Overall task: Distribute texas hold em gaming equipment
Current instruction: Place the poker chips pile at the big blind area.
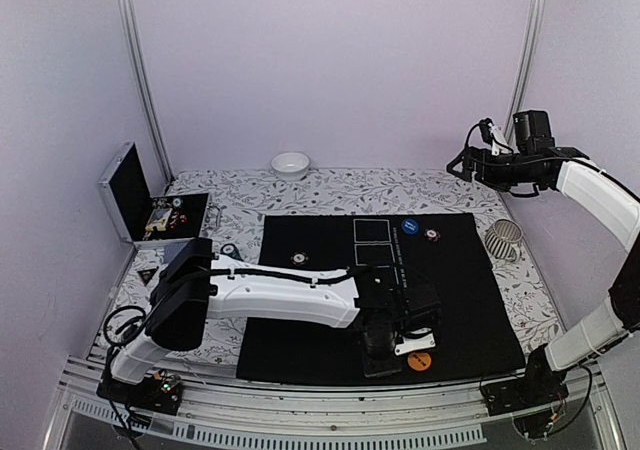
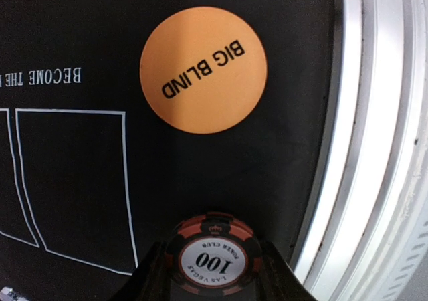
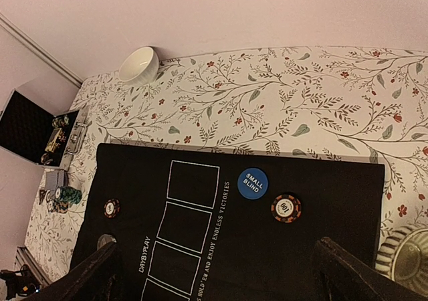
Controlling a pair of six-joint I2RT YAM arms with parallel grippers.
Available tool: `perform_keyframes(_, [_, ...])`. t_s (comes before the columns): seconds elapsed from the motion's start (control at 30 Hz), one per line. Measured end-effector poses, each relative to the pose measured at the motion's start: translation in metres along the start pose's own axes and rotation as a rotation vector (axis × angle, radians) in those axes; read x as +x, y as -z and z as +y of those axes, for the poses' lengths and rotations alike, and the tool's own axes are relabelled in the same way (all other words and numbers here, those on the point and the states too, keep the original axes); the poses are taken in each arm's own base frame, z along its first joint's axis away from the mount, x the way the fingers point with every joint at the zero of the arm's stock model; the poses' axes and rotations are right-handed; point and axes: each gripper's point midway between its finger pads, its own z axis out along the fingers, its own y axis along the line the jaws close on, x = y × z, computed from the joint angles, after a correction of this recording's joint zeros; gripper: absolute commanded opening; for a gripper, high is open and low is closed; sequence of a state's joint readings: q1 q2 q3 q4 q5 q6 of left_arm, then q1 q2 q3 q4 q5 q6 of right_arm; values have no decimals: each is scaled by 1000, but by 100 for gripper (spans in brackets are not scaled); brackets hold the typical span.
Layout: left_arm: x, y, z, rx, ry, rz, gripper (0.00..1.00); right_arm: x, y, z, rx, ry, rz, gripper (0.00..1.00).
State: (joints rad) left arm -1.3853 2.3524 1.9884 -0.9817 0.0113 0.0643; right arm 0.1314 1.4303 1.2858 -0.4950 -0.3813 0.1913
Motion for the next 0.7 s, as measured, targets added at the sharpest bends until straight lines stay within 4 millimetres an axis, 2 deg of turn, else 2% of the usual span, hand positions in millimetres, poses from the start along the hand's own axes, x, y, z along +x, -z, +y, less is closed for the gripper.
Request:
perform_keyframes(0.2, [4, -7, 6, 9, 16, 15, 17, 0, 0, 0, 0, 0, 0, 99])
perform_keyframes(0.4, [4, -8, 7, 9, 18, 16, 47, 0, 0, 1, -6, 0, 2, 99])
perform_keyframes(0.53, [4, -8, 6, 13, 15, 15, 61, 1, 0, 2, -12, 0, 3, 99])
perform_keyframes(0.7, [5, -9, 8, 5, 9, 15, 73, 1, 0, 3, -16, 0, 4, 99])
